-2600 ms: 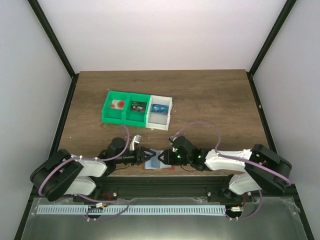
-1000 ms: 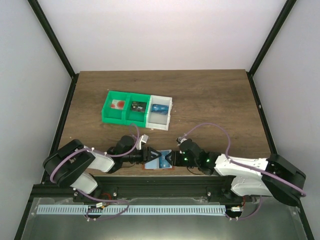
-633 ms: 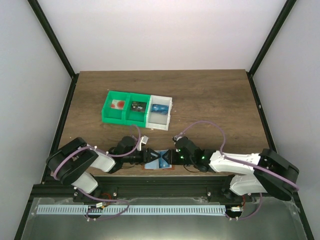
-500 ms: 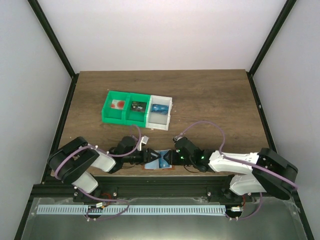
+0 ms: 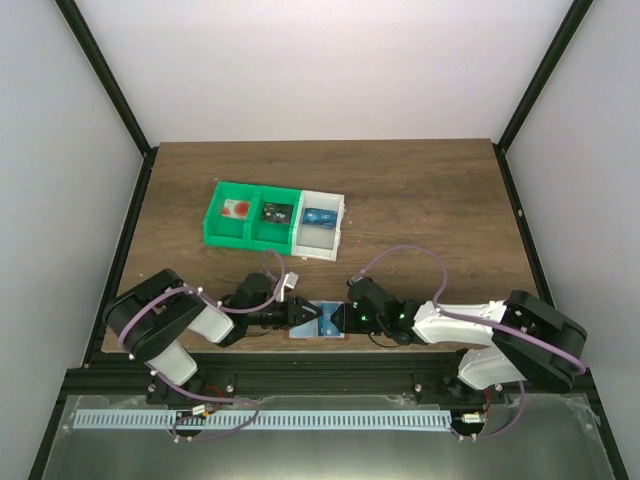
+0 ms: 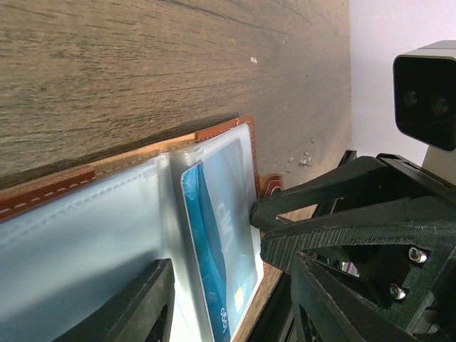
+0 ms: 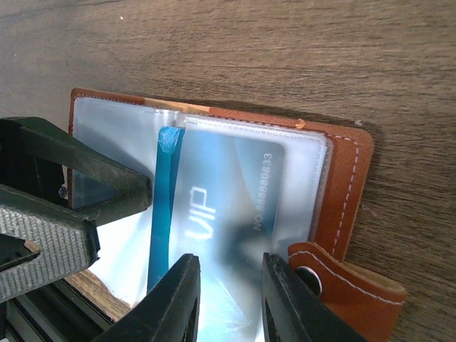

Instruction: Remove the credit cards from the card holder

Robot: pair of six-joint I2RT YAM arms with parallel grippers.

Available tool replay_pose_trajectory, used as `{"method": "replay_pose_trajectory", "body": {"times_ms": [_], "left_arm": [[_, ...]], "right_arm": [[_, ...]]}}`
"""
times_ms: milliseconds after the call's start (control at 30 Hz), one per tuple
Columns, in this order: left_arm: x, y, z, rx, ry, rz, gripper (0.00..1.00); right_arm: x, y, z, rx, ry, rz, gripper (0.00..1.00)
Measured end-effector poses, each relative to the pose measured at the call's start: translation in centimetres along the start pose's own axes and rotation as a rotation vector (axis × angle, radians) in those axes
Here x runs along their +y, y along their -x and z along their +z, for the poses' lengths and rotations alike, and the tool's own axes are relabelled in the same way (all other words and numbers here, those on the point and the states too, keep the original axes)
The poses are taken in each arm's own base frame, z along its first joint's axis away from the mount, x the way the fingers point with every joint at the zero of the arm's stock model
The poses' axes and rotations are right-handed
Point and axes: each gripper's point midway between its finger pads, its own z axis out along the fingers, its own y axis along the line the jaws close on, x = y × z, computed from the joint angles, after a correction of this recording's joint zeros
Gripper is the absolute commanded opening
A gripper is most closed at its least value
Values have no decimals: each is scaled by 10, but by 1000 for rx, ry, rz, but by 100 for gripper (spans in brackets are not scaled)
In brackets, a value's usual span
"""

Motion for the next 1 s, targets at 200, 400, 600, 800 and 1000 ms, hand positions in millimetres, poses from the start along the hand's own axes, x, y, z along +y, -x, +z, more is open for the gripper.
{"method": "replay_pose_trajectory", "body": {"times_ms": [200, 400, 600, 800, 1000], "left_arm": [[1, 0, 2, 1, -5, -2, 42], [2, 0, 2, 1, 1, -1, 44], [1, 1, 1, -4, 14, -4, 42], [3, 1, 1, -5, 22, -8, 37], [3, -1, 3, 5, 27, -12, 33]], "right_arm": [[-1, 0, 0, -4, 5, 0, 24], [1, 0, 1, -16, 27, 7, 23], [1, -1, 1, -23, 42, 11, 23], [1, -1, 1, -30, 52, 10, 23], [0, -1, 1, -33, 57, 11, 23]]}}
